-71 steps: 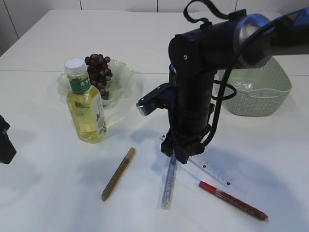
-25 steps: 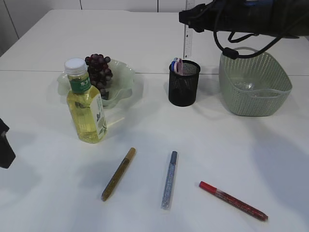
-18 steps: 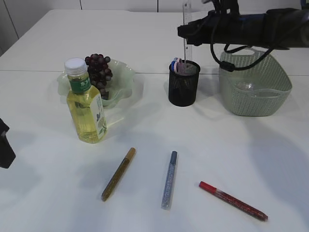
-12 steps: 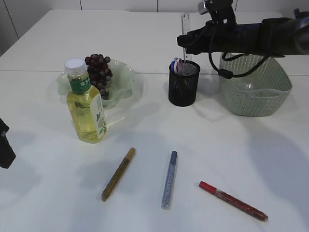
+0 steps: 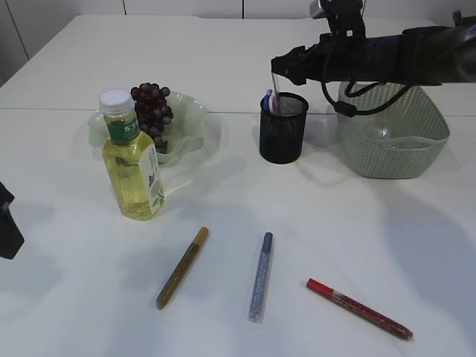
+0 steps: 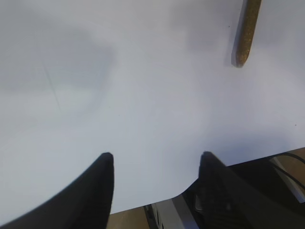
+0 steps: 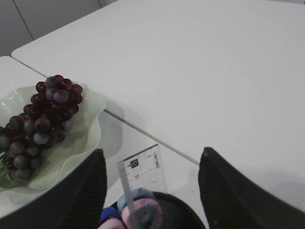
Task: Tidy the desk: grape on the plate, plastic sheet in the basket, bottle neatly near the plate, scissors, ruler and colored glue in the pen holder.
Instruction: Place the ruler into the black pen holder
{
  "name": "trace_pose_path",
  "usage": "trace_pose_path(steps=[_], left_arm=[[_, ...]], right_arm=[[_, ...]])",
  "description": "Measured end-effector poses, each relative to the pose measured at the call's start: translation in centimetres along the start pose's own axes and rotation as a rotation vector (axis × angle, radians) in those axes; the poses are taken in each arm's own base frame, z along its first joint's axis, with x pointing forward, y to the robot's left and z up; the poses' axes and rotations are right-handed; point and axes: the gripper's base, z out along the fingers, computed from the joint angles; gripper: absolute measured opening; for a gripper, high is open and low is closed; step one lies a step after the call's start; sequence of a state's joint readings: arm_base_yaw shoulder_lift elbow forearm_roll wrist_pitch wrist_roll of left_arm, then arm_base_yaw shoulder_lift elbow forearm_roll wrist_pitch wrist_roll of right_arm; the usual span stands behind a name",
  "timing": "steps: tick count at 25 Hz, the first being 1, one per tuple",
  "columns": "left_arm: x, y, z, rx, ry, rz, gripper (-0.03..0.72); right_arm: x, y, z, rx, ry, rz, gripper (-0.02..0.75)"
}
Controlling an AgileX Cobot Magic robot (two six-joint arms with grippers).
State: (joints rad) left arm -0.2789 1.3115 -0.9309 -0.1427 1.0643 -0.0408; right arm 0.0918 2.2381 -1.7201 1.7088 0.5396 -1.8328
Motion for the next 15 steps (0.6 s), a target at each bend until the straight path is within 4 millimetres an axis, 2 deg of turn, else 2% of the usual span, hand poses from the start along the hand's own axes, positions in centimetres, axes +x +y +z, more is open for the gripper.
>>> trace_pose_path(steps=[6,12,15], left_arm=[[0.0,0.0,0.0,0.0,0.005,0.0,0.415],[0.2,0.0,0.0,-0.001,0.02,0.0,0.415],[0.2,0.0,0.0,-0.001,0.02,0.0,0.415]], right_arm=[[-1.9,1.1,-2.8,0.015,0.235,0.087,0.482],[-5.2,3.6,-8.6,0.069,0.538,0.132,0.482],[-7.1,5.3,-11.0,0.117,0.584,0.126,0.481]])
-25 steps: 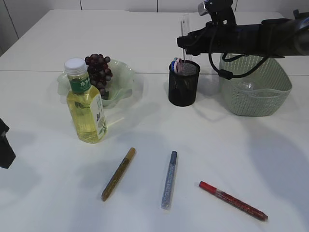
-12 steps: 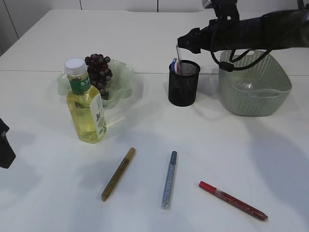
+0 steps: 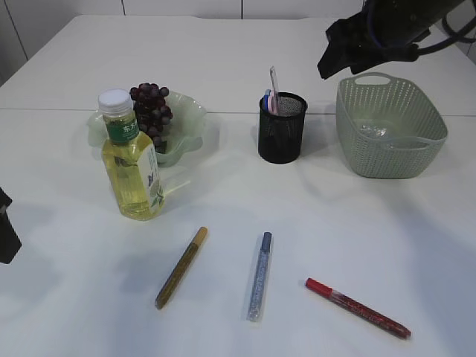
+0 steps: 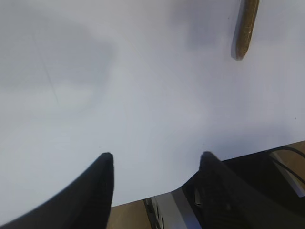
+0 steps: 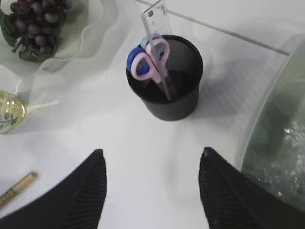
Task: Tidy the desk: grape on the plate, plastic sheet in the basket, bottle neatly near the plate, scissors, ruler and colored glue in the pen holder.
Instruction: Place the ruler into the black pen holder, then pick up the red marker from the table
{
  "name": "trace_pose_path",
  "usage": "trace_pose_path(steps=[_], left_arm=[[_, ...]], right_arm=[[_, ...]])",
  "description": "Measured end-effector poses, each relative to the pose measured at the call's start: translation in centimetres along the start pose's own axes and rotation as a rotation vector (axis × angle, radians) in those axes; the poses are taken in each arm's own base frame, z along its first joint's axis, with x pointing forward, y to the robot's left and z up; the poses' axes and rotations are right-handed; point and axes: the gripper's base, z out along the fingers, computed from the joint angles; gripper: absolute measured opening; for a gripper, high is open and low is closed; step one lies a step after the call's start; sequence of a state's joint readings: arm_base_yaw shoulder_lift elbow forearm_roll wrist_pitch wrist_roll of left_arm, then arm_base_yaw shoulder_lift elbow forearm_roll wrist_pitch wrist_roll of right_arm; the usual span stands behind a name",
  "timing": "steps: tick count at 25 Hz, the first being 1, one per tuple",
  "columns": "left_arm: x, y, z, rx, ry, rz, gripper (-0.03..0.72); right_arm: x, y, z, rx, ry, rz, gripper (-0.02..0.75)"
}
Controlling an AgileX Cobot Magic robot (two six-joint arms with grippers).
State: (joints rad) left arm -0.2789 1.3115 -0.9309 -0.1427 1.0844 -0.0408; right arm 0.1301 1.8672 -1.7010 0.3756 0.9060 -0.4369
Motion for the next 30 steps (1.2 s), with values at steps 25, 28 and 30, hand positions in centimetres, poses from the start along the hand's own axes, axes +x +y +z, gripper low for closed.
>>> trace_pose_path(steps=[25,28,30], left_arm=[[0.0,0.1,0.0,-0.009,0.001,0.005,0.415],[0.0,0.1,0.0,-0.013,0.001,0.007,0.415],[0.0,0.1,0.0,-0.013,0.001,0.007,0.415]], right_arm=[[15.4,9.4,3.7,0.029,0.605,-0.31,0.438],[16.7,9.3,4.7,-0.001,0.572,-0.413,0.438],[17.2,9.3,5.0,-0.021,0.554,-0.473,0.438]])
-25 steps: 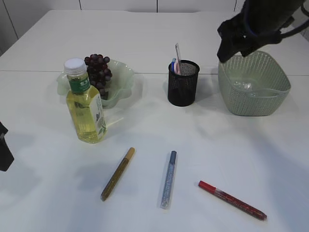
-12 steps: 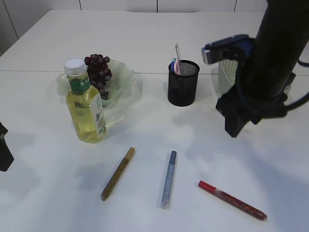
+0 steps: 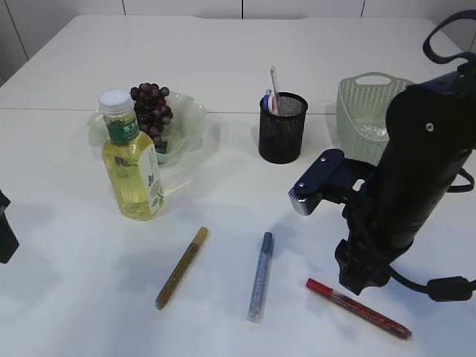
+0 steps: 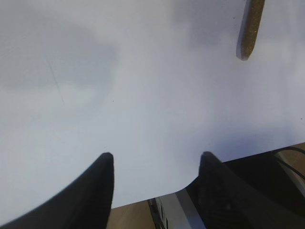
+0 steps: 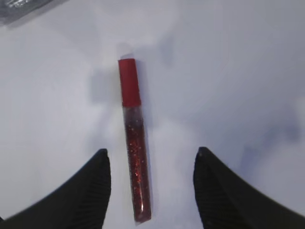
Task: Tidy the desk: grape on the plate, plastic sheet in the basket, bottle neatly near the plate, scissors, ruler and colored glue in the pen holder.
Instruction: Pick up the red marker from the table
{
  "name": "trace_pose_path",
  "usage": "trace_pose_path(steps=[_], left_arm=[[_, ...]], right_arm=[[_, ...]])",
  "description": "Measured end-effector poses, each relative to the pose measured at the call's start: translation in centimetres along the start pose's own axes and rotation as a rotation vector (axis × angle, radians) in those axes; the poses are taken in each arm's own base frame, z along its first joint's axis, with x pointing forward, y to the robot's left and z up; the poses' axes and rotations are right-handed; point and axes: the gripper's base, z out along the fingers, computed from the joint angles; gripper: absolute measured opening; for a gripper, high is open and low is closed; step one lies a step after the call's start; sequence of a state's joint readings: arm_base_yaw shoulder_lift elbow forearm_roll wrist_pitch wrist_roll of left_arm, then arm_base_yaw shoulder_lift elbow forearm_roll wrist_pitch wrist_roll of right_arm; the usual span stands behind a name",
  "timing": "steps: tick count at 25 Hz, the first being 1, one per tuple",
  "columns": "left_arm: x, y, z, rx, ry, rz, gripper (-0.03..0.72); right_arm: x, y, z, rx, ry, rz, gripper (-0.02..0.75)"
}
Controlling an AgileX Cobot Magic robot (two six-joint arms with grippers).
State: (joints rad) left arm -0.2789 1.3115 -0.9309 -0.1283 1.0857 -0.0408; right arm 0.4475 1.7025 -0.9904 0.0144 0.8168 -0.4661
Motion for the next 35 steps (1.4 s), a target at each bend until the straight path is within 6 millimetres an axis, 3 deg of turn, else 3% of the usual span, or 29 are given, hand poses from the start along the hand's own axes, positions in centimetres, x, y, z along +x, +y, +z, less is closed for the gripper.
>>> trace_pose_path(steps=[5,17,35], left_arm=[[-0.1,0.0,0.0,-0.001,-0.016,0.001,0.415],[-0.2,0.0,0.0,-0.002,-0.022,0.002,0.415],[-0.2,0.0,0.0,-0.002,-0.026,0.002,0.415]], right_arm=[[-0.3,-0.1,0.4,0.008,-0.034,-0.042,0.433],[-0.6,-0.1,4.2,-0.042,0.028,-0.026,0.412],[-0.8,-0.2,5.0,-0.035,0.014,-0.024,0.405]])
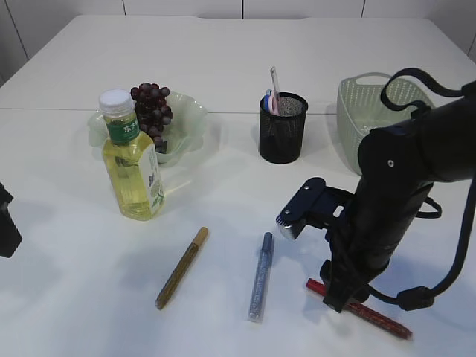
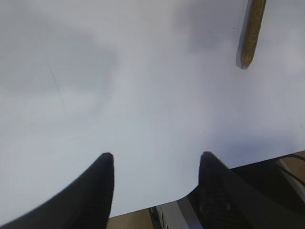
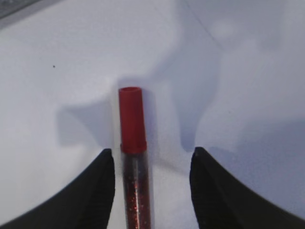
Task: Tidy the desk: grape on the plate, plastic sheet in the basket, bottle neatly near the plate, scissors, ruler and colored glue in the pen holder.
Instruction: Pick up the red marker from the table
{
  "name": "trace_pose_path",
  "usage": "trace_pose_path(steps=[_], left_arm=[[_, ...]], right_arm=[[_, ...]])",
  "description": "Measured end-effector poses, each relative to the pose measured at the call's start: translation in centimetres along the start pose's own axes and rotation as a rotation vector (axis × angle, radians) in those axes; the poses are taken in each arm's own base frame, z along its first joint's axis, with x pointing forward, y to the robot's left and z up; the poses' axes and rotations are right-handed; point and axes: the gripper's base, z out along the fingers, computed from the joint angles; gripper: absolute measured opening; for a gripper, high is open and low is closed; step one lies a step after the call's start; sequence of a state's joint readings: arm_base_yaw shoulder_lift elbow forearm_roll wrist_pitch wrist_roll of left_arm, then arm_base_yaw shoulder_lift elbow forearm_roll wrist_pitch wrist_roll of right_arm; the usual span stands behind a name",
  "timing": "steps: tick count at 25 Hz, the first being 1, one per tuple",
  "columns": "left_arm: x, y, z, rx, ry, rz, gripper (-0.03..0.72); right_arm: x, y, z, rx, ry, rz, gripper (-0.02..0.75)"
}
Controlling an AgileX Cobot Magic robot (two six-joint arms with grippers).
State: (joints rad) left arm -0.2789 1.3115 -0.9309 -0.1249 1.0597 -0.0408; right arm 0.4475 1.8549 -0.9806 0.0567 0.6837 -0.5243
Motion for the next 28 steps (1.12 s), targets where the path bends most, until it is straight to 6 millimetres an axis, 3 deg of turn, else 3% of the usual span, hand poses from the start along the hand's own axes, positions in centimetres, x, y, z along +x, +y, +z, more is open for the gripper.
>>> trace_pose_path(steps=[13,28], left_arm=[[0.0,0.0,0.0,0.0,0.0,0.0,0.415],[0.0,0.0,0.0,0.0,0.0,0.0,0.415]], right_arm=[[-0.2,-0.1,0.5,0.005,-0.009,0.002,0.399],[-0.1,-0.1,1.2,-0.003,0.006,0.005,0.267]])
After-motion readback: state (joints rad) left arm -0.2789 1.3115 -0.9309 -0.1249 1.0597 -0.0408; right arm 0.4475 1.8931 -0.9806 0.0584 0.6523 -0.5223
